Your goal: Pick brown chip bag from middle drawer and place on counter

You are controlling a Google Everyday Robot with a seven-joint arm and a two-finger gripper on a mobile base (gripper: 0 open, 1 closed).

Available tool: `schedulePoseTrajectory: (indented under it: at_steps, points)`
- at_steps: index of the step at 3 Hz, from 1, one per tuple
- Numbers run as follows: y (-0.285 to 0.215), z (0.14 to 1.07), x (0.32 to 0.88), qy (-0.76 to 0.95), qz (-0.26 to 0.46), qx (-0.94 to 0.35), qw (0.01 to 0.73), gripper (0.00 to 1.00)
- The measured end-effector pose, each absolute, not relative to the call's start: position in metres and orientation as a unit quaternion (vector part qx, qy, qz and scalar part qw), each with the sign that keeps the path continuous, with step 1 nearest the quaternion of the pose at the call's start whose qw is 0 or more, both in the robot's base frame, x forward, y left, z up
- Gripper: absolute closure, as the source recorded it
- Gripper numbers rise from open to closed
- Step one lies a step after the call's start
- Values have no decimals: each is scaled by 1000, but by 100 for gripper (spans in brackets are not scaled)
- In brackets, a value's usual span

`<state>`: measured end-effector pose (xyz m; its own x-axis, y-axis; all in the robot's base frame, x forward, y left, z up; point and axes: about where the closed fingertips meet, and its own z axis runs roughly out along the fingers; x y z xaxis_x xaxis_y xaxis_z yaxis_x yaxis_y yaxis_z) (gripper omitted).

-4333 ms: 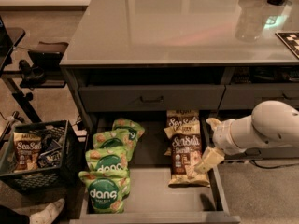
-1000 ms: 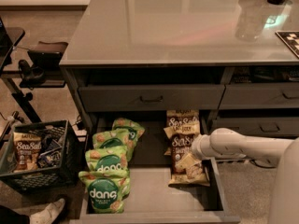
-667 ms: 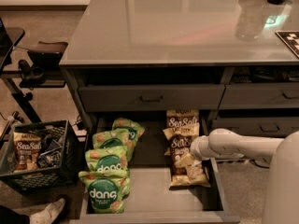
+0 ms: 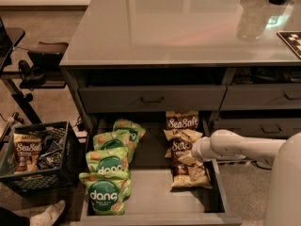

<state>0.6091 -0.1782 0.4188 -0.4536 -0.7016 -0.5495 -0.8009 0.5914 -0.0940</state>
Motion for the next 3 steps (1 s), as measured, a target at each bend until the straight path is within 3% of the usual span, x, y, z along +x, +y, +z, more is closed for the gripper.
schedulePoseTrajectory:
  at_steps: [1,2,3]
  points:
    - [-178,419,609,848,89,-443,277,89]
    - [-178,419,609,848,90,-443,277,100]
    - [-179,424,599,839,108,-452,282,100]
